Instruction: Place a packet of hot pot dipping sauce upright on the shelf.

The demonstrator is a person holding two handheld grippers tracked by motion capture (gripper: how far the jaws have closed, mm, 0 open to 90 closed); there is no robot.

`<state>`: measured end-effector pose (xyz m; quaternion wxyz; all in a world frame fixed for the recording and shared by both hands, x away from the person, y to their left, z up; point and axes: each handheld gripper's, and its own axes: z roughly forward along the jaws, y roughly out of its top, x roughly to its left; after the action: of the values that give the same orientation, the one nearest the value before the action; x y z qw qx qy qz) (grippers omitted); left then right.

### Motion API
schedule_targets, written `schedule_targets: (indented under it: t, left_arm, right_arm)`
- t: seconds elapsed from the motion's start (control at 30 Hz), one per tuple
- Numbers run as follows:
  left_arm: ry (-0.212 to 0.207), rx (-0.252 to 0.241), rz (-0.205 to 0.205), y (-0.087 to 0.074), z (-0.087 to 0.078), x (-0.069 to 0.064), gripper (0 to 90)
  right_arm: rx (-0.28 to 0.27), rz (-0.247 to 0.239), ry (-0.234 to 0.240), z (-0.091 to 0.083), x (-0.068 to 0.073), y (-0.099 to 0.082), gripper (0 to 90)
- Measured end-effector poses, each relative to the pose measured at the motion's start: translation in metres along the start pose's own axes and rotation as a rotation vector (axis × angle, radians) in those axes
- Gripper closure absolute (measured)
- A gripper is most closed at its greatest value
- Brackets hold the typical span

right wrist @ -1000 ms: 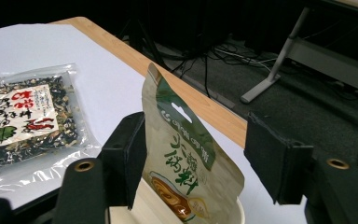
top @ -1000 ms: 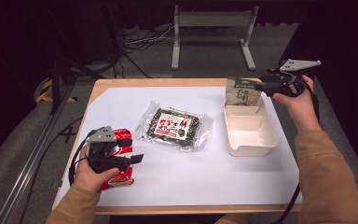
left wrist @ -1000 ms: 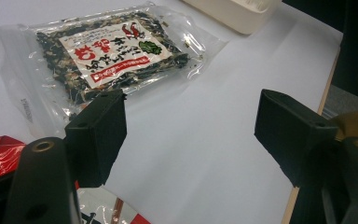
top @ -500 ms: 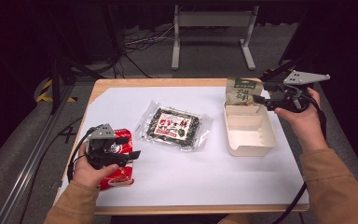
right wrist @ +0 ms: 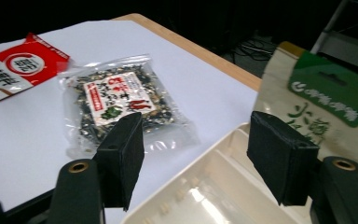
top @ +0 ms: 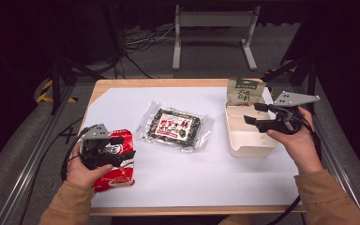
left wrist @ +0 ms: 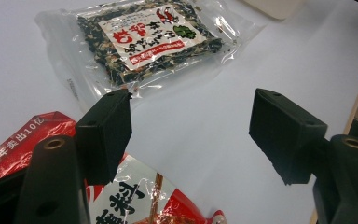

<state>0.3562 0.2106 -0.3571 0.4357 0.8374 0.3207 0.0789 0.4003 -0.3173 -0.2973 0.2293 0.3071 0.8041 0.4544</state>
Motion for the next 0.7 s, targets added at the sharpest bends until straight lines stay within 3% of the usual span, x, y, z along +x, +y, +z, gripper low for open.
schedule_targets:
  t: [0.13,0.4,0.53,0.63,0.7]
  left_arm:
    - [0.005,-0.007,-0.001,-0.001,-0.001,0.002,29.2]
    - [0.009,-0.006,0.005,-0.001,-0.002,0.003,28.4]
    - [0.02,-0.018,-0.01,-0.002,-0.004,0.005,26.9]
    - [0.031,-0.025,0.002,-0.002,-0.006,0.007,24.5]
    - [0.04,-0.024,-0.01,-0.002,-0.007,0.007,23.1]
  right_arm:
    - [-0.009,-0.009,0.014,0.004,0.017,-0.008,36.3]
    - [0.006,-0.016,0.046,0.015,0.034,-0.016,38.7]
    - [0.015,-0.028,0.062,0.022,0.047,-0.025,39.0]
    - [0.013,-0.02,0.074,0.026,0.051,-0.03,39.6]
    - [0.019,-0.014,0.08,0.027,0.052,-0.031,39.7]
